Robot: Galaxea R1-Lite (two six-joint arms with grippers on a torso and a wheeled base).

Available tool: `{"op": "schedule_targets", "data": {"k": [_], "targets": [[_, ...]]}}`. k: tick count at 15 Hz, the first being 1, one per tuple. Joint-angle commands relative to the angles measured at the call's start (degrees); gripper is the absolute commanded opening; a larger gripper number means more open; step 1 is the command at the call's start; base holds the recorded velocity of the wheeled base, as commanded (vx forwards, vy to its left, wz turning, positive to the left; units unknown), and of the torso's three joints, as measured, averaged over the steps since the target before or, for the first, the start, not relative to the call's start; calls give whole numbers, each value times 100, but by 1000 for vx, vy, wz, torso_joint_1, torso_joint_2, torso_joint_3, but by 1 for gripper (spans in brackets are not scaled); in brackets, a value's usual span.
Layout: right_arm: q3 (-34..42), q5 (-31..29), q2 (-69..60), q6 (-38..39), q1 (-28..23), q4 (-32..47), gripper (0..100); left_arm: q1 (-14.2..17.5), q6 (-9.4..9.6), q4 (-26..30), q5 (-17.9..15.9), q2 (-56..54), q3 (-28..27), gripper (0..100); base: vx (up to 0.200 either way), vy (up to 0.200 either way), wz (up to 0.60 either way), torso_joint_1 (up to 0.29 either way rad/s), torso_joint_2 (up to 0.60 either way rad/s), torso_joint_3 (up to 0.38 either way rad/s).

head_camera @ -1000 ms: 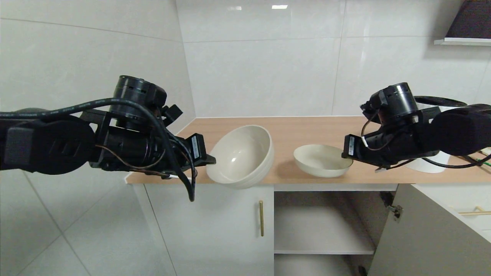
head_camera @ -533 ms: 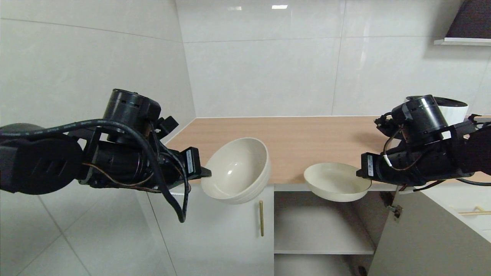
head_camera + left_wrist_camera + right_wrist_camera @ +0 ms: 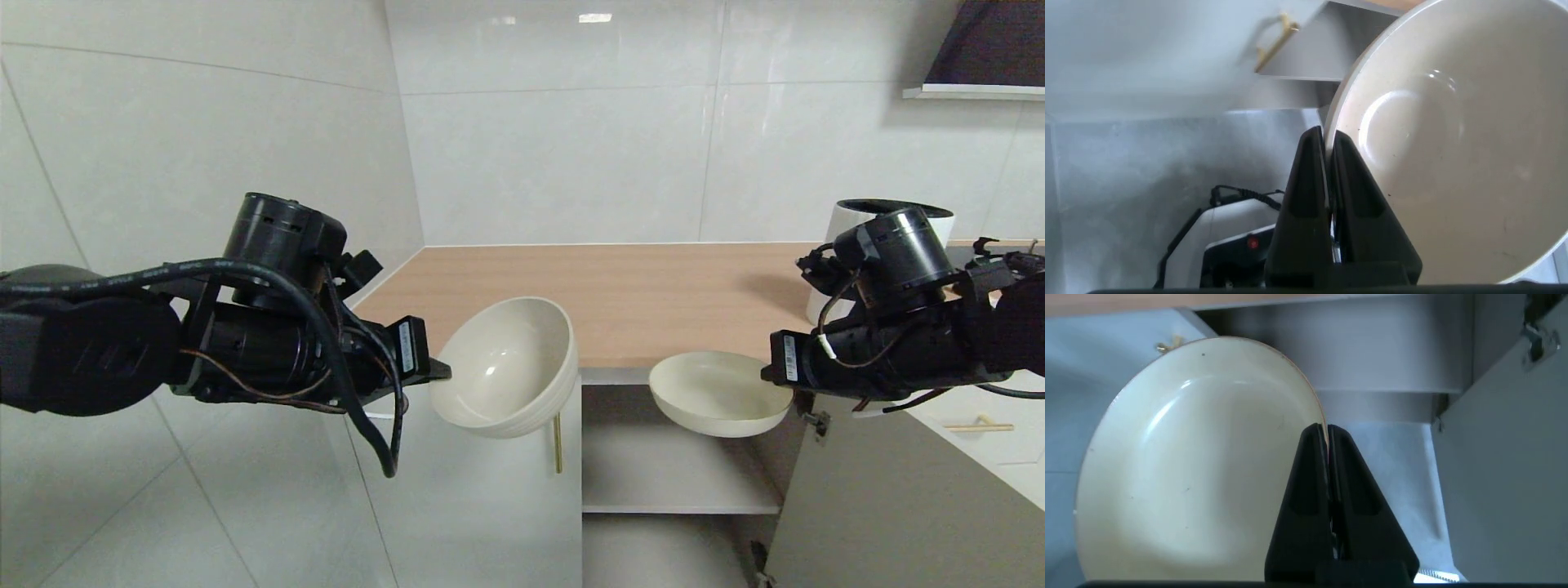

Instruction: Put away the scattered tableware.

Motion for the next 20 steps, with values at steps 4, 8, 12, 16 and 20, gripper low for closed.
{"op": "schedule_targets", "data": {"k": [4,8,12,16,20], "targets": [[-11,-11,180,1,4,-14,0,-4,6,-1,1,105,-11,0,0,0,0,0,0,0],[-11,-19,215,1,4,-14,0,-4,6,-1,1,114,-11,0,0,0,0,-77,193,121],[-11,-19,259,1,4,-76,0,-4,6,-1,1,140,-11,0,0,0,0,-173,441,261],[-11,-28,303,1,-14,-76,0,-4,6,-1,1,149,-11,0,0,0,0,-164,454,290],[-20,-28,347,1,-14,-76,0,-4,6,-1,1,149,-11,0,0,0,0,-85,272,184]]}}
